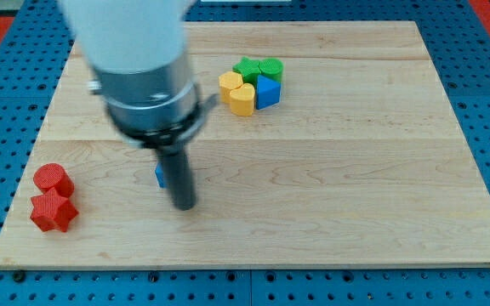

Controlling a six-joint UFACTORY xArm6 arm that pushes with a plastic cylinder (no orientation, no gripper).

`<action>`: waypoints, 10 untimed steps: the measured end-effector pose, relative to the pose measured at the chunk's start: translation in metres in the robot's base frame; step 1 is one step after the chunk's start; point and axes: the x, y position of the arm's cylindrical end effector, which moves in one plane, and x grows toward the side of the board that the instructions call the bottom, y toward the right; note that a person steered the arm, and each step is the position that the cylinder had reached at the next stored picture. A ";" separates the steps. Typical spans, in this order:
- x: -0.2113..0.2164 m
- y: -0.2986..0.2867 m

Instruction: Push the blue cube closer to the red star

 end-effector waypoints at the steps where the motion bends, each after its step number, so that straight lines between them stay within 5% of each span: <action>1: -0.038 0.031; 3: -0.040 -0.105; 5: -0.055 -0.082; 8: 0.005 -0.100; 10: -0.007 -0.094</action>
